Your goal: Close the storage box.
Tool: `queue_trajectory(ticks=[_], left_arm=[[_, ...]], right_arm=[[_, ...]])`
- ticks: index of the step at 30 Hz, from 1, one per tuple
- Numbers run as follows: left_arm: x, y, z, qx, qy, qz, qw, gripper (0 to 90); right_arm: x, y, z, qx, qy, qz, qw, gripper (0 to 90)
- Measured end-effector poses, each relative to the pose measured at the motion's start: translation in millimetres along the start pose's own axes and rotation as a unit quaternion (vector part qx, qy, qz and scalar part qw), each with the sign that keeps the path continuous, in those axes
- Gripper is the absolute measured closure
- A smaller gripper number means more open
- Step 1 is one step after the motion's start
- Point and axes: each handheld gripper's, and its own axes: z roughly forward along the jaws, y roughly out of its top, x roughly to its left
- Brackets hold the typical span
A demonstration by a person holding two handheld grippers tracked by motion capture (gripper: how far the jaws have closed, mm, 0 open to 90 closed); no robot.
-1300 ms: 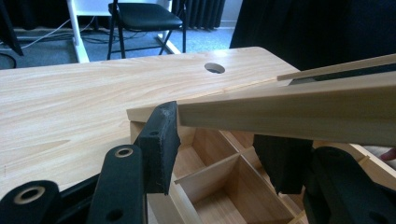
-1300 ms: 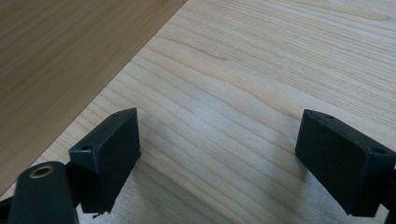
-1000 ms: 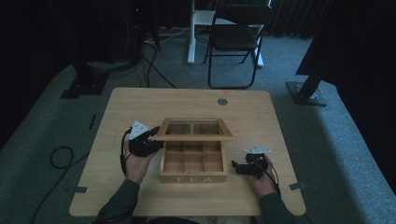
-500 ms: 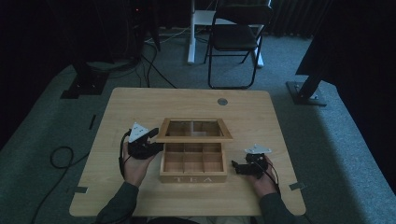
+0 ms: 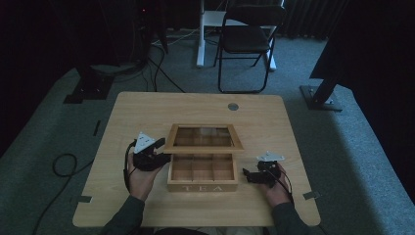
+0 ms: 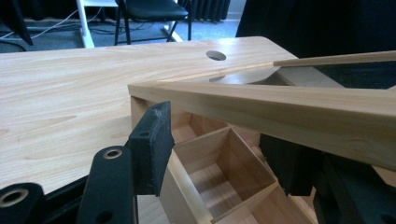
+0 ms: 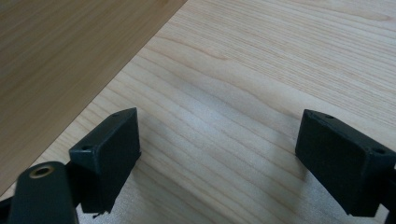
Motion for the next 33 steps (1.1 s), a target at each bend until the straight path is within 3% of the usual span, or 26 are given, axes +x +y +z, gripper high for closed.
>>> queue_trajectory(ticks=[33], left_arm=[[-10.2, -19.8, -18.2, 0.002, -0.008, 0.007, 0.9999, 42.4]], right_arm=[[0.1, 0.0, -0.1, 0.001, 0.0, 0.001, 1.0, 13.4]])
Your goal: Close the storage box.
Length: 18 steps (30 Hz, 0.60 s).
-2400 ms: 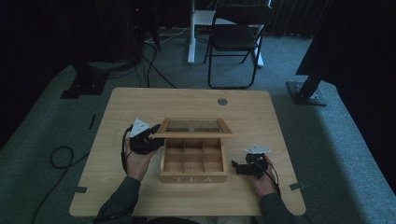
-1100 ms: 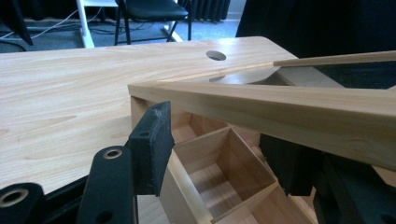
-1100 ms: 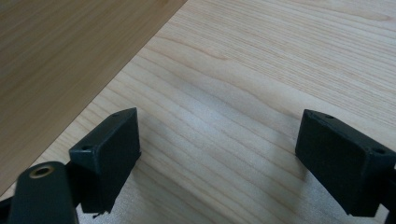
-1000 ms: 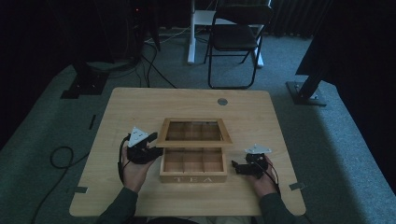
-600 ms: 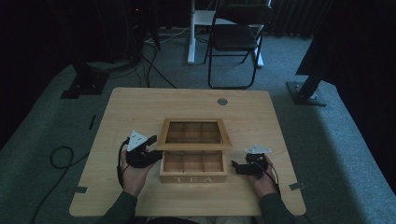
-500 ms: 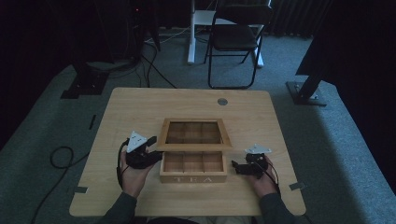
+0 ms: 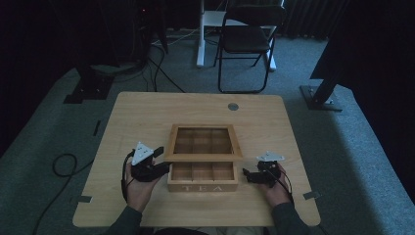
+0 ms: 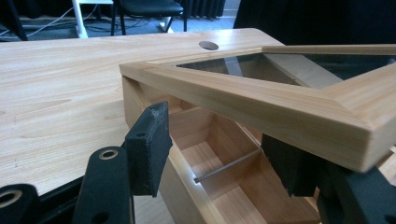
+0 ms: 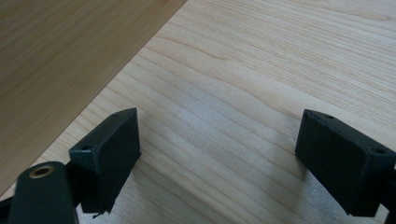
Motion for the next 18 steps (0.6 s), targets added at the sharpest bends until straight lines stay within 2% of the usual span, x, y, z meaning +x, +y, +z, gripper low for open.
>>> queue_trajectory(ticks=[11, 18], left_arm=[[-2.6, -8.3, -1.0, 0.013, 0.004, 0.01, 0.9999, 42.9], [-4.2, -11.8, -1.4, 0.024, 0.0, 0.02, 0.9995, 46.1]], right_arm=[[0.0, 0.0, 0.1, 0.0, 0.0, 0.0, 1.0, 13.4], [0.0, 0.0, 0.1, 0.0, 0.0, 0.0, 1.0, 13.4]])
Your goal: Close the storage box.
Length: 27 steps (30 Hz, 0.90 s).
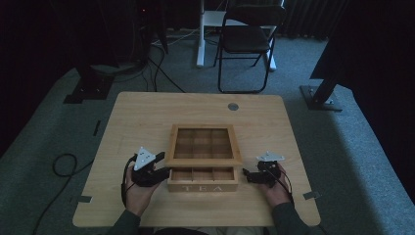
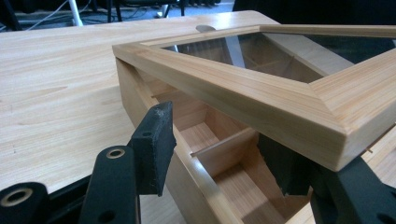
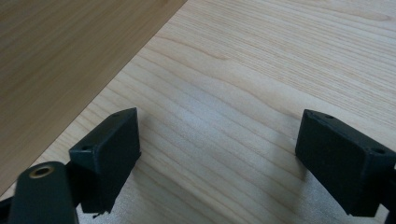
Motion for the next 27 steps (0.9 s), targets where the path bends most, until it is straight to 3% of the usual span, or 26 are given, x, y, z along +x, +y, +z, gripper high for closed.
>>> queue_trajectory(ticks=[17, 21, 27], left_arm=[[-3.0, -6.6, 0.5, 0.02, -0.017, 0.015, 0.9995, 46.1], [-6.6, -6.4, -6.0, 0.007, -0.034, 0.033, 0.9988, 41.5], [-6.8, -5.6, -10.0, 0.0, -0.036, 0.03, 0.9989, 41.2]], right_arm=[[0.0, 0.0, 0.0, 0.0, 0.0, 0.0, 1.0, 13.4], [-0.1, 0.0, 0.0, 0.0, 0.0, 0.0, 1.0, 13.4], [0.0, 0.0, 0.0, 0.0, 0.0, 0.0, 1.0, 13.4]])
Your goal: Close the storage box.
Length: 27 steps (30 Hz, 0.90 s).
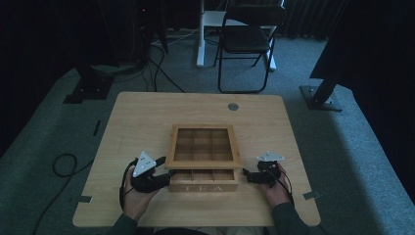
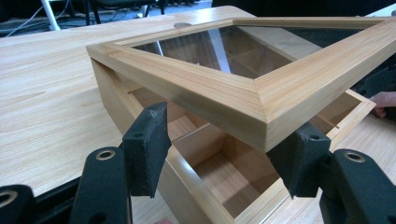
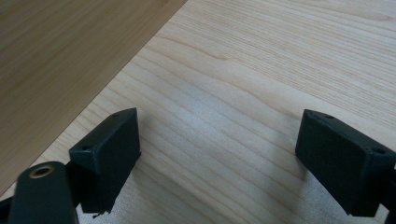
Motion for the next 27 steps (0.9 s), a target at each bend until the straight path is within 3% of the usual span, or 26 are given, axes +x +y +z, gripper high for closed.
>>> queue_trajectory(ticks=[27], left_arm=[[-5.4, -18.1, -0.2, 0.014, 0.005, -0.005, 0.9999, 40.4]], right_arm=[[-0.1, 0.0, 0.0, 0.0, 0.0, 0.0, 1.0, 13.4]])
